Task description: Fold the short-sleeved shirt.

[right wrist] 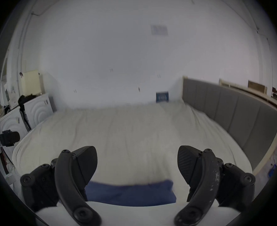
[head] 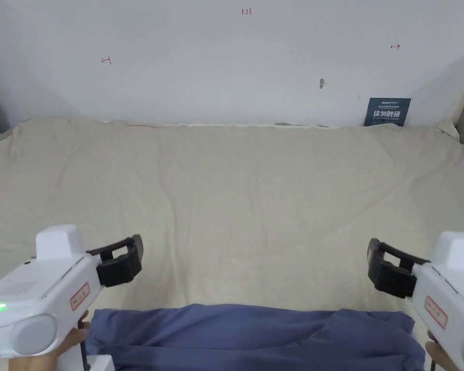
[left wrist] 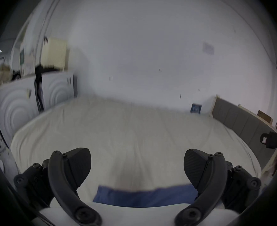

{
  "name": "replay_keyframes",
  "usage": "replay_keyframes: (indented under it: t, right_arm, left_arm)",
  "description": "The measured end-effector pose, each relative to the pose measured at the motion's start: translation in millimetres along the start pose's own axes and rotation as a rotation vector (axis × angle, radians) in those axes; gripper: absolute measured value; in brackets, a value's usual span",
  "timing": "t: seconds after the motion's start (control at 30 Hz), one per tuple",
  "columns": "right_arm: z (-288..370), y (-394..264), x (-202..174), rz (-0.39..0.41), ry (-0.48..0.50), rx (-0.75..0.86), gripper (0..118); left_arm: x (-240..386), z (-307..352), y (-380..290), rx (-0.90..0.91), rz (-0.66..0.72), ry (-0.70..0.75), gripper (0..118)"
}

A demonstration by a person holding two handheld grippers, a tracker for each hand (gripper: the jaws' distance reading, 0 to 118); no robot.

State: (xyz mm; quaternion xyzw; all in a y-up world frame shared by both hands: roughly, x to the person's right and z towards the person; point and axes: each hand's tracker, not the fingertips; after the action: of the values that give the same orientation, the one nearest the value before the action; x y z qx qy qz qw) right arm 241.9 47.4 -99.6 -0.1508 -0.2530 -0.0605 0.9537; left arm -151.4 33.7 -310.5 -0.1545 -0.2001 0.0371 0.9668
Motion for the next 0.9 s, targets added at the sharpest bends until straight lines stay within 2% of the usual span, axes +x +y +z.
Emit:
replay_keyframes:
  t: [0.13,0.2,0.27,0.3,0.33,0.37,0.47,0.73,0.8,0.9]
  right_arm:
    - [9,11,-25,0.069,-0.025,0.108,103]
    - [12,12,-35,0.102,-0.033,0.149,99]
    - [16,11,-40,0.115,-0.029,0.165,74]
    - [18,10,-43,0.122,-0.036,0.173,51]
    - [18,10,-46,0.126,-0.047,0.172,18]
    - [17,10,-46,0.133,-0.055,0.170,2]
    - [17,14,-48,0.128,-0.028,0.165,1]
    - [14,17,-46,0.124,-0.038,0.163,2]
    - [13,15,-44,0.126,-0.040,0.159,2]
    - [11,15,-44,0.132,-0.036,0.150,2]
  left_arm:
    - [24,8,7,0.162,-0.076,0.044,112]
    - [34,11,8,0.203,-0.103,0.065,100]
    - [38,14,7,0.216,-0.124,0.041,66]
    - [39,13,7,0.211,-0.130,0.032,37]
    - [41,13,6,0.211,-0.135,0.030,0]
    - [43,13,4,0.210,-0.145,0.039,1]
    - [42,16,4,0.220,-0.161,0.041,0]
    - [29,8,4,0.177,-0.160,0.030,0]
    - [18,4,4,0.115,-0.093,-0.027,1]
    - [-14,-11,1,-0.033,0.163,-0.158,1]
